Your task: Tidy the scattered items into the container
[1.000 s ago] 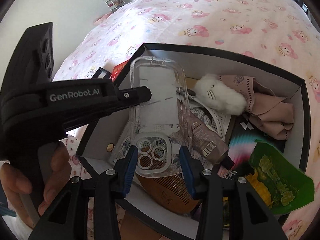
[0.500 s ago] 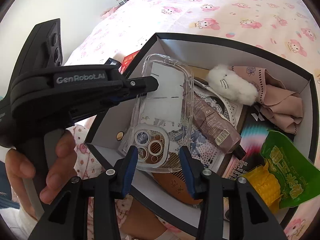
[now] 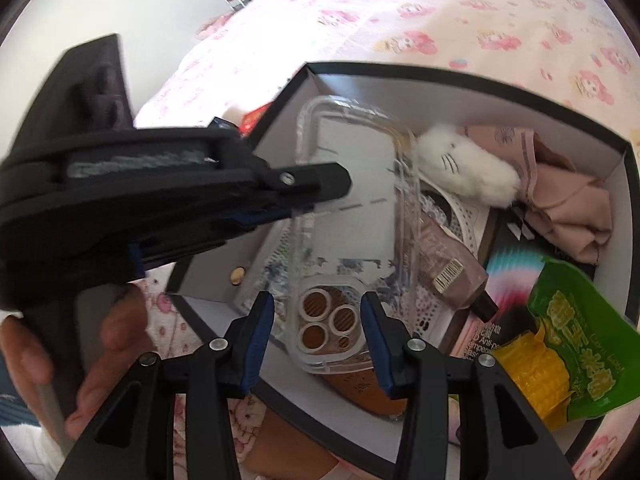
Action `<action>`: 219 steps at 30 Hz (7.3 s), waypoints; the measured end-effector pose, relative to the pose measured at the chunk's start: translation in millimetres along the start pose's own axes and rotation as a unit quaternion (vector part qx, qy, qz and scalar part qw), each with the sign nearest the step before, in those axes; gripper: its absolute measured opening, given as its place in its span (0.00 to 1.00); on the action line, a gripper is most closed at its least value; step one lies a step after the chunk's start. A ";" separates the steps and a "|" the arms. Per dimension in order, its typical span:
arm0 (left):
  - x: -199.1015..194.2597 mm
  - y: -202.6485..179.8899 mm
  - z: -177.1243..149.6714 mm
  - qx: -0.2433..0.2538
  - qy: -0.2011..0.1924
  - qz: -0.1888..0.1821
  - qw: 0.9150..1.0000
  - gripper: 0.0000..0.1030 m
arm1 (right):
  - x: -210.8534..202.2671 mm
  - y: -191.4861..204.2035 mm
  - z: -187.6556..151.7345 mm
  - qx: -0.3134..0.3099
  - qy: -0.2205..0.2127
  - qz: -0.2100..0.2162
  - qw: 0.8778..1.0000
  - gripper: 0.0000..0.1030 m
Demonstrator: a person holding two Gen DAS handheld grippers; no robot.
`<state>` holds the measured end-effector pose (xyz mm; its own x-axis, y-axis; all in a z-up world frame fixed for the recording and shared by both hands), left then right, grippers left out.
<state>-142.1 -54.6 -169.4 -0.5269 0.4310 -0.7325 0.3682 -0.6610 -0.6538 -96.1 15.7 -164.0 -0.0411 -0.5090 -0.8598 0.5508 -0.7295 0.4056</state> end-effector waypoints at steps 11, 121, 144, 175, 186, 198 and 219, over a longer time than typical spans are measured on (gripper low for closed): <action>-7.5 -22.7 -4.0 0.069 0.016 -0.036 0.997 0.25 | -28.0 -34.3 6.6 0.089 -0.033 0.045 0.994 0.32; 22.8 1.6 1.8 0.169 0.056 0.117 0.977 0.50 | -44.9 -86.9 -25.2 0.176 -0.072 -0.004 0.982 0.32; -8.6 6.2 -17.7 0.174 0.049 0.100 0.978 0.56 | -47.9 -67.1 -19.0 0.149 -0.085 0.014 0.985 0.35; 7.0 15.1 -6.0 0.181 0.079 0.102 0.975 0.55 | -34.8 -90.1 -20.9 0.203 -0.088 -0.019 0.975 0.35; 28.0 11.5 -13.4 0.194 0.107 0.101 0.970 0.50 | -16.7 -73.4 -17.6 0.179 -0.063 0.028 0.981 0.36; -17.1 15.4 -22.1 0.183 0.084 0.077 0.976 0.51 | -41.9 -78.4 -20.6 0.181 -0.109 -0.024 0.977 0.36; 6.8 1.9 -20.4 0.210 0.104 0.067 0.970 0.46 | -4.6 -49.0 -7.7 0.143 -0.062 0.044 0.987 0.35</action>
<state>-129.3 -40.4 -179.5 -0.3137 0.4093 -0.8567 0.0551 -0.8929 -0.4468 -116.5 57.3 -182.4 -0.1148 -0.6146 -0.7804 0.2989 -0.7706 0.5629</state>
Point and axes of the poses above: each gripper's, at about its wrist camera, not at the fingertips, and x roughly the way its jaws point, y to its left, z to its top, the point moved 9 cm from there along x, roughly the way its jaws point, and after that the axes turned 2 degrees about x, right-handed, at the moved point
